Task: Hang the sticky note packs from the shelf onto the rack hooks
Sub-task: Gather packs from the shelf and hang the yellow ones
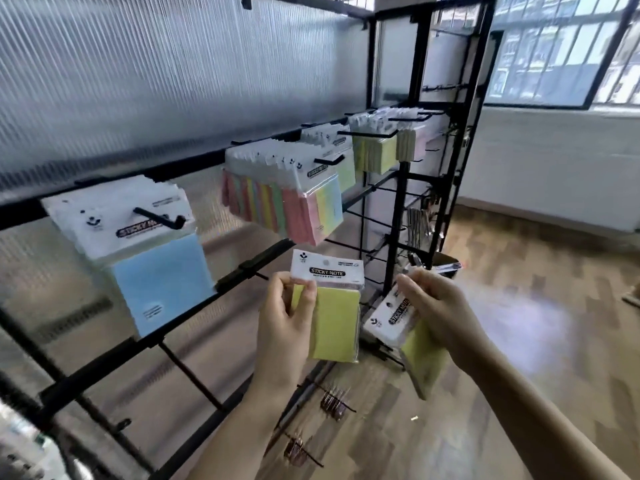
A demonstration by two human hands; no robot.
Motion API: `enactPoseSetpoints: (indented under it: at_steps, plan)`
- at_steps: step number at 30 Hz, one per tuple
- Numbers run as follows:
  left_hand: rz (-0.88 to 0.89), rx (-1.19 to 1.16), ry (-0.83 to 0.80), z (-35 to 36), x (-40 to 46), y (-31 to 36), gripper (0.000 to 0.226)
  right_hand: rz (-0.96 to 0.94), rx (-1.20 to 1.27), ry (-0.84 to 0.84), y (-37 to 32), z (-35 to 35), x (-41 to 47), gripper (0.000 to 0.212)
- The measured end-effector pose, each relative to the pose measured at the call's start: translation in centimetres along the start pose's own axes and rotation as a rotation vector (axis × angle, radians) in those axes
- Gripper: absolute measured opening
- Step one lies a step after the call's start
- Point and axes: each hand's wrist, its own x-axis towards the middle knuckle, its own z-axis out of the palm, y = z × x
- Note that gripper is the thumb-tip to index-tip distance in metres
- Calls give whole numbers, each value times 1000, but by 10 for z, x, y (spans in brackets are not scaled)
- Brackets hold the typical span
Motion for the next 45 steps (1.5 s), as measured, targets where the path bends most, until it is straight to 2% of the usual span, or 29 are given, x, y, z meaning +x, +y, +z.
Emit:
enactPoseSetpoints:
  at_steps: [6, 10, 13, 17, 21, 25, 29, 33, 37, 42, 45]
  plan:
    - [135, 76, -9, 53, 37, -1, 10, -82, 61, -244, 17, -31, 51, 19]
    - [196, 105, 55, 101, 65, -5, 10, -164, 45, -248, 31, -57, 94, 11]
    - [228, 130, 103, 138, 87, -6, 6, -169, 98, -261, 38, -85, 128, 28]
    - [221, 130, 93, 190, 110, -6, 6, -212, 94, -295, 46, -117, 171, 22]
    - [173, 145, 93, 234, 133, -3, 18, -212, 127, -297, 57, -148, 212, 30]
    - [116, 140, 41, 261, 165, 2, 56, -264, 116, -308, 63, -169, 249, 27]
    - [93, 183, 78, 275, 202, 13, 47, -290, 135, -282, 65, -178, 278, 27]
    - [144, 114, 102, 288, 239, 17, 36, -292, 199, -232, 62, -179, 308, 29]
    - [205, 104, 183, 296, 270, 15, 47, -296, 231, -196, 59, -173, 343, 36]
    - [206, 89, 224, 300, 302, 12, 31, -303, 202, -168, 59, -163, 380, 37]
    - [197, 75, 221, 301, 314, 11, 36, -305, 198, -152, 60, -158, 397, 33]
